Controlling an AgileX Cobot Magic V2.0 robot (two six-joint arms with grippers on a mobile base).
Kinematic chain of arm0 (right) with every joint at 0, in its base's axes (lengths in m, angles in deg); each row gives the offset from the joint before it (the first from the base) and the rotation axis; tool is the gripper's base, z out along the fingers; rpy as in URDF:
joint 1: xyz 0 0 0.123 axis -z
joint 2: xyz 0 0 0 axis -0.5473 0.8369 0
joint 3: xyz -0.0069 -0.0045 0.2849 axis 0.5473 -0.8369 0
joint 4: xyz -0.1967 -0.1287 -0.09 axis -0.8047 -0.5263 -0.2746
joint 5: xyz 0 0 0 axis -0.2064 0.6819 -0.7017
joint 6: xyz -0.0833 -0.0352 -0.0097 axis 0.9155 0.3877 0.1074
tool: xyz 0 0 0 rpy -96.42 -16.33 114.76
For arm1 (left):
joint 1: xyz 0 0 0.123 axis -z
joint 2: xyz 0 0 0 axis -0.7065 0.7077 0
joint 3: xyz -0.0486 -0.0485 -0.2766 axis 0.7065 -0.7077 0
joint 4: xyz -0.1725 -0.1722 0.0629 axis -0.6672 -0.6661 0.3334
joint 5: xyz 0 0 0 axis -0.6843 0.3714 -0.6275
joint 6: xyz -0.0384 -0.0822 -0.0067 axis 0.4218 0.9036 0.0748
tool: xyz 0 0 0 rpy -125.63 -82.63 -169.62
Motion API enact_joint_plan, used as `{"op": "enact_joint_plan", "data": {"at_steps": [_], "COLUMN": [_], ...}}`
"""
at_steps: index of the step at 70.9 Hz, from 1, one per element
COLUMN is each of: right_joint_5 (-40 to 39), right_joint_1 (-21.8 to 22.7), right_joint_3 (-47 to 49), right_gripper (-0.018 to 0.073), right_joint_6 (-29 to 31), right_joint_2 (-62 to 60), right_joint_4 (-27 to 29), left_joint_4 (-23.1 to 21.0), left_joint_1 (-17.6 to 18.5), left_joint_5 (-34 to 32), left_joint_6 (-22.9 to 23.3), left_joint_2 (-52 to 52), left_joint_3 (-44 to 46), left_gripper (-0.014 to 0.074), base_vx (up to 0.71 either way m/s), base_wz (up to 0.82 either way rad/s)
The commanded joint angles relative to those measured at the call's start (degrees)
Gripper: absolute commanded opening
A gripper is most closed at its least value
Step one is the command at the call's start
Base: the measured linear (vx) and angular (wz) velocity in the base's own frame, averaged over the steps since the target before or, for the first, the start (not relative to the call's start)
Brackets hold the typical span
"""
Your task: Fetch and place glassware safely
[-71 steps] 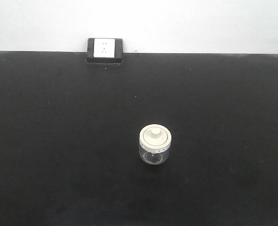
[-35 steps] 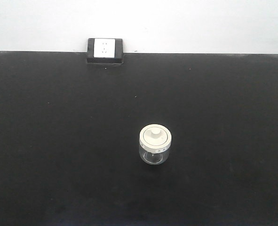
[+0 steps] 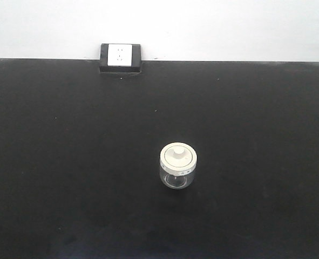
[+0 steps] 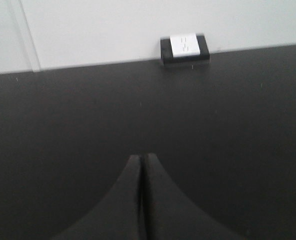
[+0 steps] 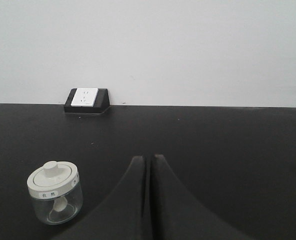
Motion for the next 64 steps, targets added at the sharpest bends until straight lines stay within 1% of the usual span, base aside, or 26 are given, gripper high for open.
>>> {"op": "enact_joint_plan", "data": {"at_steps": [1,8,12,64], "right_joint_5": [-3.8,-3.8,-3.8,-3.8], "right_joint_1": [0.4,0.4,0.4,0.4], "right_joint_3": [1.5,1.5,1.5,1.5], "right_gripper": [-0.0003,-0.0003,-0.0003,-0.0003], "right_joint_6": [0.4,0.4,0.4,0.4], "right_joint_2": [0.0,0.0,0.0,0.0], "right_joint_4": [-1.2,-1.2,-1.2,-1.2], "left_joint_4": [-0.3,-0.3,-0.3,-0.3], "left_joint_1": [0.0,0.0,0.1,0.1], "left_joint_5": [-9.0,-15.5,-13.0,-13.3], "left_joint_6": [0.3,0.3,0.3,0.3], "left_joint_2": [-0.6,-0.6,-0.6,-0.6], "left_joint_3": [-2.4,-6.6,-6.1,-6.1], "left_gripper": [-0.0007,-0.0007,-0.0007,-0.0007], "base_vx": [0.00,0.00,0.00,0.00], "base_wz": [0.00,0.00,0.00,0.00]}}
